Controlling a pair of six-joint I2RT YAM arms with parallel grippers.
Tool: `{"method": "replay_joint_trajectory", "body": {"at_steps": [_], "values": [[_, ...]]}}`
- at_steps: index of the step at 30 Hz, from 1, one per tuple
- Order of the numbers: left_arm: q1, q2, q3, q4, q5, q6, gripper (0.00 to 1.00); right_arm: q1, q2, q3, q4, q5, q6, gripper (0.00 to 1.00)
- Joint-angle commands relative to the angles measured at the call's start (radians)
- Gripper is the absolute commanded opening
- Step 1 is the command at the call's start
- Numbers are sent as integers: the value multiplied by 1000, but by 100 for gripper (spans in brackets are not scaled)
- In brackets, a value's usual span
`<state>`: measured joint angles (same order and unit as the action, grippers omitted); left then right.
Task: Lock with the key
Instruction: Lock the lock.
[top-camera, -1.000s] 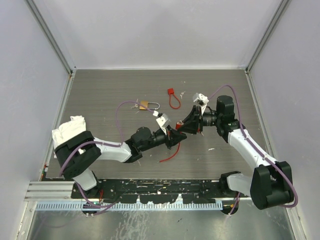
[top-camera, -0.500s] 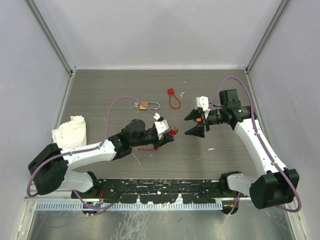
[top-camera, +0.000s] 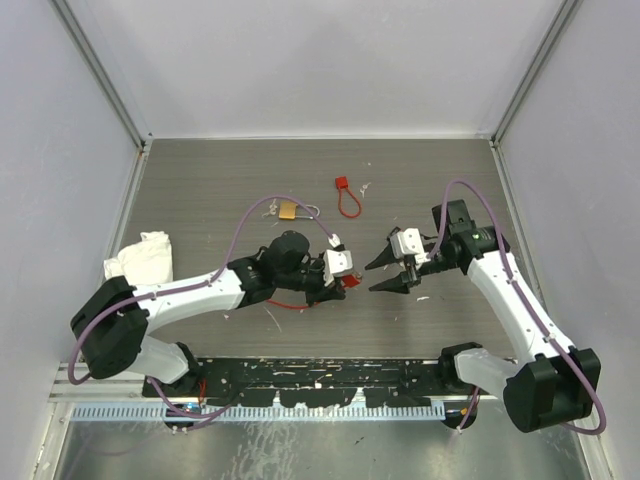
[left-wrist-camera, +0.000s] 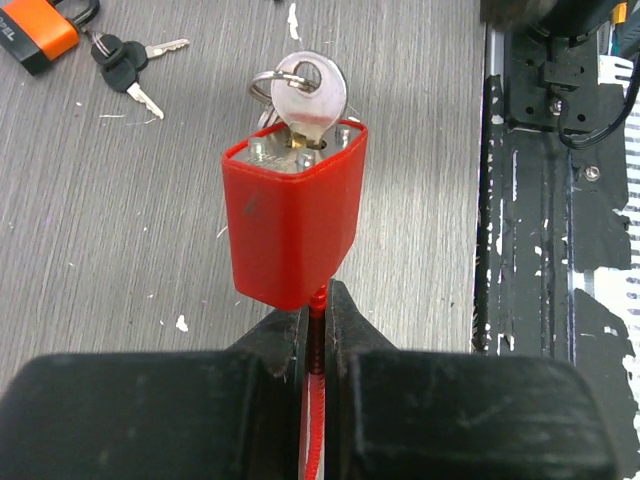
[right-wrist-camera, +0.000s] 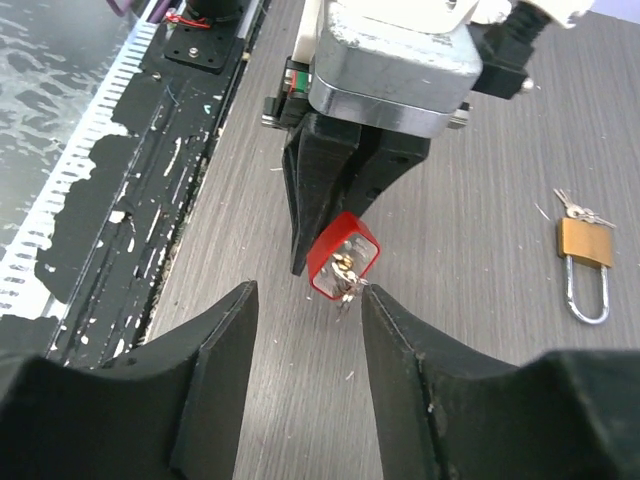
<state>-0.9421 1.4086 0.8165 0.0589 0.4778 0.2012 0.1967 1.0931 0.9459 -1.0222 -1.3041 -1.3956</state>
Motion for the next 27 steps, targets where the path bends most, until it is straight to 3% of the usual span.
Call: {"method": "replay_joint_trajectory", "body": {"at_steps": [1,4,18,27], "values": [[4,1,61,14,56,9,0,34,27,3,-9,-30,-73,47],[4,-1,58,16,66,6,0,41,36,5,-3,-16,-73,44],[4,21,65,29,117,-11,0,43,27,-11,56,-18,-15,45],[5,26,73,31,118,-17,0,52,25,-16,91,-5,29,32]]}}
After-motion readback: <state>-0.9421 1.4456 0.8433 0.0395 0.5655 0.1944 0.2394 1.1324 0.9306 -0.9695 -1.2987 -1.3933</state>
